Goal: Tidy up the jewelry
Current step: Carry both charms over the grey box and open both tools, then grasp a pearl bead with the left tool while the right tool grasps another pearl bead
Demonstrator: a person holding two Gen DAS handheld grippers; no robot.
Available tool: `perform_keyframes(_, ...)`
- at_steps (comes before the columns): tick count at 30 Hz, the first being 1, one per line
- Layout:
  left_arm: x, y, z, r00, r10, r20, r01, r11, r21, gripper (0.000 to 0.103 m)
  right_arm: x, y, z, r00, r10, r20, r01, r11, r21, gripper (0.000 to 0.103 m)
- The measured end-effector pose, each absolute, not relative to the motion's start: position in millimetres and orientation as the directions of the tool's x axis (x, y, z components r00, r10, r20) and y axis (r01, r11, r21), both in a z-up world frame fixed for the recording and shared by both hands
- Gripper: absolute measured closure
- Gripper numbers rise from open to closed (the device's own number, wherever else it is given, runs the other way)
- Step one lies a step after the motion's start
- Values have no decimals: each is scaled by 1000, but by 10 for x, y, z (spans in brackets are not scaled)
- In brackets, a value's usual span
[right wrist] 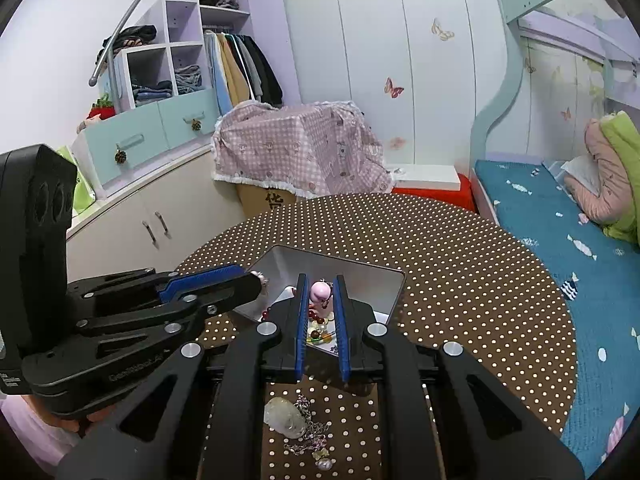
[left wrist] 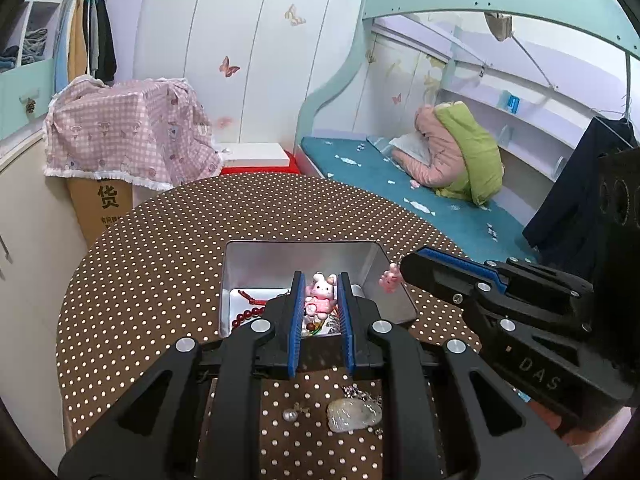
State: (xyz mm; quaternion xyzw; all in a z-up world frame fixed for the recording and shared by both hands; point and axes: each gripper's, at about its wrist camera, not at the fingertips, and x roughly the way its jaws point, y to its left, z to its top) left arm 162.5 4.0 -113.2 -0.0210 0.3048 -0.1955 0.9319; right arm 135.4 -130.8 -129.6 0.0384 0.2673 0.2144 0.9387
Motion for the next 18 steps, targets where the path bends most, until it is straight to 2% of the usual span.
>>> perform_keyframes(5,1720,9,-1205,726,-360,-586,338,929,-152,86,1388,-1331,-1349,753,424,-502,-379,904,196,90)
perform_keyframes(7,1723,25,-1233,719,-359,-595,338,929,-152,86,1403,-1349,-1360,750,421,-509,-372,906,202,84)
perform_keyframes(9,1714,60,-1274,715,-343,-609,322,935,-149,79,1386,-1374,-1377,753,411,-515,-363,911,196,65)
perform_keyframes(10,1701,84,-1288,715,-342,-610,317,936,-153,78,1373,-1390,-1385,756,401,-517,-356,915,189,62)
perform_keyframes(12,1659,146,-1311,714,-345,-610,307,936,-170,77,1331,-1427,-1403,763,382,-521,-338,923,182,60)
perform_keyframes(14,1602,208,-1344,712,-341,-614,295,938,-179,68,1283,-1483,-1421,765,376,-523,-323,927,194,59)
perform_keyframes(18,1454,319,-1483,699,-308,-646,269,949,-163,66,1184,-1577,-1489,769,347,-537,-285,938,198,54)
